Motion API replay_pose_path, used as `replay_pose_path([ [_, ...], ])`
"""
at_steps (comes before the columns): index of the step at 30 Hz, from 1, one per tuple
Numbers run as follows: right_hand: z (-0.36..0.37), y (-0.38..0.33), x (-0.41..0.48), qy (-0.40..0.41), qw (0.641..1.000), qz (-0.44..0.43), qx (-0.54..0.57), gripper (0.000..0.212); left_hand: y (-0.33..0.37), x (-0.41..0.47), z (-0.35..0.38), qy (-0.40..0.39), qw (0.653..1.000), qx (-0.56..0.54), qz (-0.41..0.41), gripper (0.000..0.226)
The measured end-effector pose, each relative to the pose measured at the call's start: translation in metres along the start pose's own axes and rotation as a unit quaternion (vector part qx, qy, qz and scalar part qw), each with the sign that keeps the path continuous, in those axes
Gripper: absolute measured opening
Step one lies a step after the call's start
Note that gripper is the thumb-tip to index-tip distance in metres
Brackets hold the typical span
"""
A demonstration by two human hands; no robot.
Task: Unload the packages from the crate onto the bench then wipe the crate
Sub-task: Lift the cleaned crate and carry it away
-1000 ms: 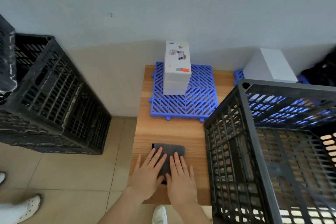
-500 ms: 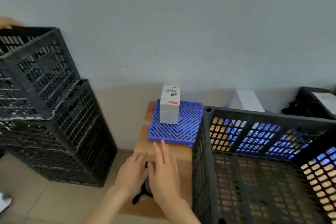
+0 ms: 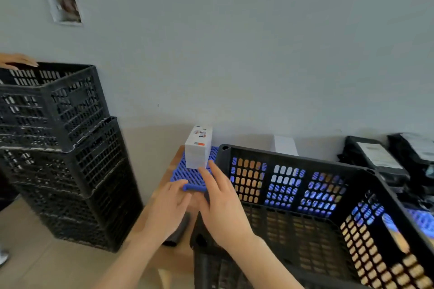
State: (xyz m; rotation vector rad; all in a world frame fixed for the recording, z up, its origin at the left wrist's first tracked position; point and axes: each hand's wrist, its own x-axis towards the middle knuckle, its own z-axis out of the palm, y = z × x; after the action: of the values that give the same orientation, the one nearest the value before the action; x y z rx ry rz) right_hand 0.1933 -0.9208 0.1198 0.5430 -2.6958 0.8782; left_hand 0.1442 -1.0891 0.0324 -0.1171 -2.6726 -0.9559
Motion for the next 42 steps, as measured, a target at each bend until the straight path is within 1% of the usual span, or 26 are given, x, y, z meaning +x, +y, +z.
replay_pose_path([
  [3,-0.030,0.034,-0.006,-0.007,0.999,0.014,-0.030,0.056,0.033,0.008,-0.002,0.000,1.000,-0.015,-0.019,0.039],
  [6,-0.052,0.067,-0.002,-0.026,0.999,0.024,-0.037,0.057,0.059,0.023,0.001,-0.020,0.999,0.009,-0.039,0.042],
  [8,-0.061,0.089,0.006,-0.039,0.998,0.018,-0.042,0.057,0.076,0.035,0.009,-0.019,0.999,0.020,-0.032,0.043],
  [14,-0.091,0.161,0.030,-0.075,0.993,-0.007,-0.091,0.057,0.124,0.064,0.060,0.003,0.999,-0.018,-0.027,0.041],
  [18,-0.122,0.213,0.030,-0.124,0.987,0.006,-0.101,0.057,0.154,0.068,0.098,-0.023,0.997,-0.038,-0.059,0.041],
  [22,-0.155,0.266,0.045,-0.115,0.987,0.003,-0.109,0.055,0.187,0.083,0.124,-0.036,0.997,-0.021,-0.071,0.041],
  [25,-0.163,0.295,0.050,-0.128,0.986,-0.003,-0.108,0.055,0.208,0.078,0.139,-0.044,0.995,-0.012,-0.091,0.043],
  [27,-0.165,0.315,0.055,-0.152,0.981,-0.017,-0.123,0.056,0.221,0.068,0.143,-0.036,0.993,0.002,-0.113,0.043],
  [29,-0.166,0.335,0.064,-0.190,0.972,-0.036,-0.134,0.058,0.229,0.054,0.143,-0.001,0.989,0.019,-0.146,0.041],
  [32,-0.163,0.355,0.077,-0.236,0.958,-0.084,-0.140,0.057,0.245,0.022,0.139,0.044,0.976,0.064,-0.206,0.039],
  [35,-0.161,0.367,0.081,-0.242,0.949,-0.132,-0.153,0.058,0.267,-0.020,0.142,0.088,0.955,0.100,-0.267,0.038],
  [39,-0.160,0.379,0.083,-0.256,0.940,-0.161,-0.157,0.060,0.292,-0.075,0.158,0.138,0.916,0.178,-0.332,0.040],
  [40,-0.159,0.380,0.083,-0.264,0.938,-0.160,-0.156,0.059,0.298,-0.086,0.160,0.153,0.901,0.201,-0.352,0.044],
  [42,-0.160,0.378,0.083,-0.282,0.937,-0.146,-0.144,0.060,0.309,-0.106,0.161,0.181,0.869,0.208,-0.411,0.060],
])
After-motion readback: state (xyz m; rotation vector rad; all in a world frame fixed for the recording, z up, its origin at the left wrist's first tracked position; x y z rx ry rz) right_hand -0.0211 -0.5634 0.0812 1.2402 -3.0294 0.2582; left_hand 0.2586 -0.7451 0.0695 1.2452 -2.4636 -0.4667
